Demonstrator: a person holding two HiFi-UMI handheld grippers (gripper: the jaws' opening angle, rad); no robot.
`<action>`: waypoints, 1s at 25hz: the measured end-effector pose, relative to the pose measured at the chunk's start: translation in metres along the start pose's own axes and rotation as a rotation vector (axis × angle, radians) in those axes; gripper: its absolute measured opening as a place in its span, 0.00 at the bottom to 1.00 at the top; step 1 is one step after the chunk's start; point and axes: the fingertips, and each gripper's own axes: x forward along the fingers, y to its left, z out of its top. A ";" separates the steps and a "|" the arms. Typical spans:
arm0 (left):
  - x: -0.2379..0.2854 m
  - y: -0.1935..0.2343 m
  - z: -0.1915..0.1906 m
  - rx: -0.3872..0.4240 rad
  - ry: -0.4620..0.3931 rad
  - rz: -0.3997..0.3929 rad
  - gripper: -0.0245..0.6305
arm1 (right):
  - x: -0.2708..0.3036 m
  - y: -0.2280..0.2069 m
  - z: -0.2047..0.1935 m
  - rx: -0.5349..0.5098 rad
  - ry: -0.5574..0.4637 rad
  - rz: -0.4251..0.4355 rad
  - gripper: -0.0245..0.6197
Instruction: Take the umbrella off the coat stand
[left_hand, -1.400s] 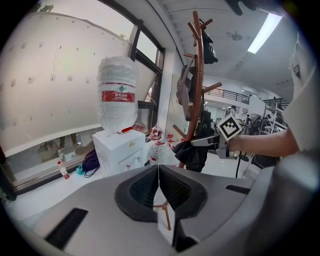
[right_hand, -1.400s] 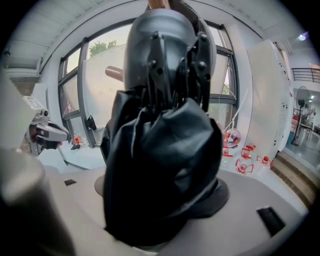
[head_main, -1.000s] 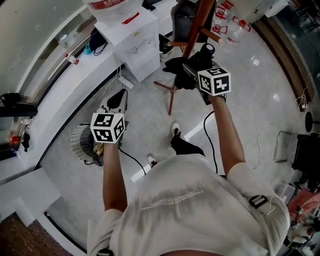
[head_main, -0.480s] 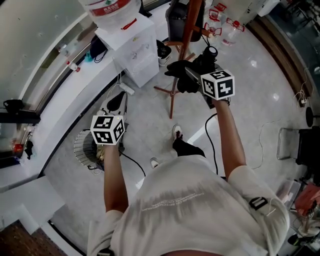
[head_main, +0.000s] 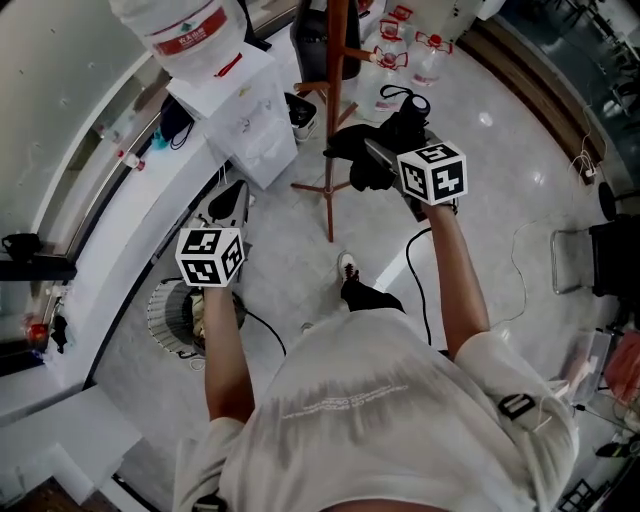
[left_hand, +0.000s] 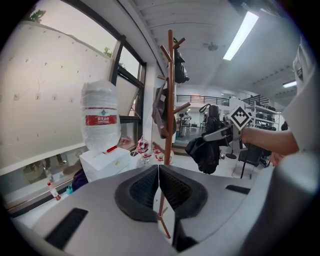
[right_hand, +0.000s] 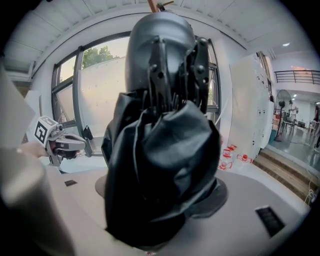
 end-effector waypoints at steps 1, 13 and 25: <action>-0.001 -0.004 0.003 0.007 -0.006 -0.007 0.06 | -0.008 0.001 -0.001 -0.002 -0.002 -0.008 0.50; -0.039 -0.045 0.038 0.105 -0.097 -0.051 0.06 | -0.103 0.032 -0.018 -0.028 -0.042 -0.093 0.50; -0.088 -0.079 0.064 0.162 -0.199 -0.084 0.06 | -0.177 0.074 -0.028 -0.062 -0.087 -0.133 0.50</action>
